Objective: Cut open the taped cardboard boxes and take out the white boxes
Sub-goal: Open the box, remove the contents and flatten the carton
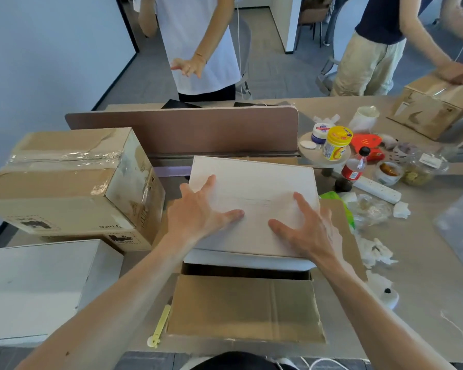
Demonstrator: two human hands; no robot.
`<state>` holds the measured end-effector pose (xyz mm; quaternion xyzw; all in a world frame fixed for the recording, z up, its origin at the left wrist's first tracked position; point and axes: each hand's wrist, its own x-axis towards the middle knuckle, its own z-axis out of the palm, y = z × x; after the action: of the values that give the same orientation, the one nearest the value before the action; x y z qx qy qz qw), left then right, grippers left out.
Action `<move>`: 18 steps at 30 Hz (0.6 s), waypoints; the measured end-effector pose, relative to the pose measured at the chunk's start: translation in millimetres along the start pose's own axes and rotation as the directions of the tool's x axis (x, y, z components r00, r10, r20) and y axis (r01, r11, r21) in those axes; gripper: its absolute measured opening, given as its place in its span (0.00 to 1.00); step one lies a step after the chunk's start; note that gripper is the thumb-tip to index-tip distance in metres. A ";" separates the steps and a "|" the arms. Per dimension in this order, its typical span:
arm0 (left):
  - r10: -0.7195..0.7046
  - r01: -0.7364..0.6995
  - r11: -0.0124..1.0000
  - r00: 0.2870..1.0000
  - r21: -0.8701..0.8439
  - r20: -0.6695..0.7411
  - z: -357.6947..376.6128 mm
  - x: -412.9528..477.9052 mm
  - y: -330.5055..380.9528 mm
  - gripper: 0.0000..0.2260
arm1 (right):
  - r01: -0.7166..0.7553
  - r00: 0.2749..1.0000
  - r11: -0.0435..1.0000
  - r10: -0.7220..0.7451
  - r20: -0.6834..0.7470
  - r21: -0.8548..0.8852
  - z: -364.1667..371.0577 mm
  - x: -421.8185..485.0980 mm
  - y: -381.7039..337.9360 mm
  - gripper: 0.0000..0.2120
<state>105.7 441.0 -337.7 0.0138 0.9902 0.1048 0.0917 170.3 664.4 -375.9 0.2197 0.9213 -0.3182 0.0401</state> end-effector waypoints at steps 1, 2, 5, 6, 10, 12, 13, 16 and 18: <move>-0.005 0.005 1.000 1.000 -0.002 -0.027 -4.6 -4.8 -1.6 0.50 | 0.019 1.000 1.000 -0.019 -0.008 -0.007 -2.4 -0.8 -3.4 0.44; -0.012 0.012 1.000 0.999 -0.003 -0.046 -8.9 -9.3 -4.1 0.50 | 0.040 0.999 0.999 -0.040 -0.016 -0.007 -4.8 -2.0 -7.1 0.44; -0.055 0.053 0.998 0.996 -0.020 -0.073 -22.4 -23.5 -14.9 0.50 | 0.122 0.992 0.991 -0.123 -0.024 -0.049 -11.9 -6.4 -22.2 0.44; -0.080 0.078 0.997 0.993 -0.029 -0.084 -26.9 -28.4 -19.4 0.51 | 0.153 0.988 0.986 -0.155 -0.013 -0.071 -13.7 -8.9 -28.5 0.43; -0.209 0.202 0.977 0.971 -0.066 -0.116 -41.5 -51.1 -42.3 0.51 | 0.296 0.954 0.950 -0.291 0.065 -0.094 -9.5 -16.5 -53.8 0.46; -0.282 0.275 0.959 0.950 -0.071 -0.131 -46.6 -67.7 -55.1 0.50 | 0.362 0.930 0.927 -0.352 0.107 -0.096 -1.8 -22.6 -67.1 0.47; -0.320 0.313 0.947 0.937 -0.072 -0.141 -48.6 -76.9 -61.8 0.50 | 0.392 0.917 0.914 -0.379 0.125 -0.103 2.8 -26.2 -74.4 0.46; -0.429 0.424 0.903 0.892 -0.064 -0.143 -50.9 -104.8 -84.5 0.50 | 0.462 0.880 0.877 -0.436 0.189 -0.129 18.8 -40.1 -94.6 0.46; -0.485 0.480 0.874 0.865 -0.075 -0.126 -50.4 -122.8 -101.2 0.49 | 0.508 0.848 0.852 -0.468 0.246 -0.129 30.9 -49.3 -106.3 0.44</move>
<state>216.3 326.0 -288.5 -0.2434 0.9638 0.0994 0.0453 166.9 552.4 -329.5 -0.0615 0.9635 -0.2499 0.0734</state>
